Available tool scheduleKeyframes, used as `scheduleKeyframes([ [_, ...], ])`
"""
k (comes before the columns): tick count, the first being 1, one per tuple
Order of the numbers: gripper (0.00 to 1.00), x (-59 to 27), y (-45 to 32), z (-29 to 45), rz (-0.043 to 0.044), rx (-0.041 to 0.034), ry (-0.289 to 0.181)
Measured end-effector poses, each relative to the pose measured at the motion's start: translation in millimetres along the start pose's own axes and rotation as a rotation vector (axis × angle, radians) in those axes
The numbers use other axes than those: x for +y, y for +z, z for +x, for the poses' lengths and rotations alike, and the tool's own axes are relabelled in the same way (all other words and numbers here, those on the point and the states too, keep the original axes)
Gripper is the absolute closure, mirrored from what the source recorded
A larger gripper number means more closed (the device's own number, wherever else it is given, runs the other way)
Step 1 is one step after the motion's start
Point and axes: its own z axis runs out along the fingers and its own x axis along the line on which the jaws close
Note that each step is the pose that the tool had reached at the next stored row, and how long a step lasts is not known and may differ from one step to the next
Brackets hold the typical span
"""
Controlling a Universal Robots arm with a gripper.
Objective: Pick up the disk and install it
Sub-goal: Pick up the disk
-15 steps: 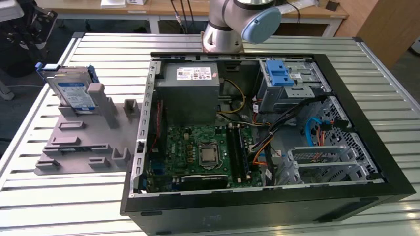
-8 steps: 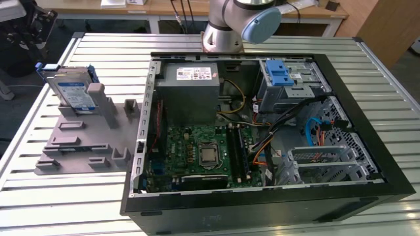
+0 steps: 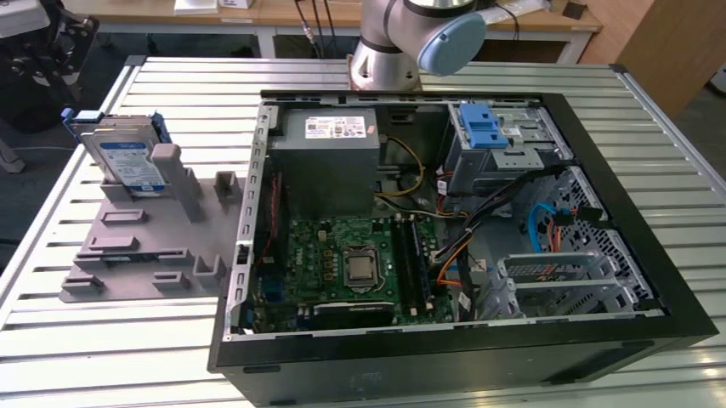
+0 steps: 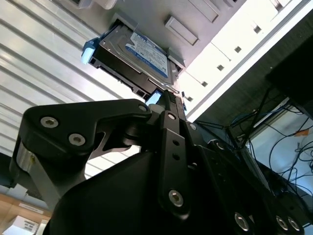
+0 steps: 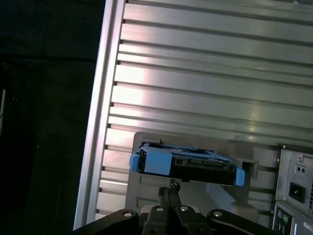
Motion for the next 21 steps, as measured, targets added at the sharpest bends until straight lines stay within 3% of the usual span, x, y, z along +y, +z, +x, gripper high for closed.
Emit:
scheduleKeyframes([
  [7,0.89,0.0,0.1,0.0,0.0013,0.0032,-0.08],
  [21,0.89,0.0,0.7,0.0,0.0014,0.0082,-0.287],
])
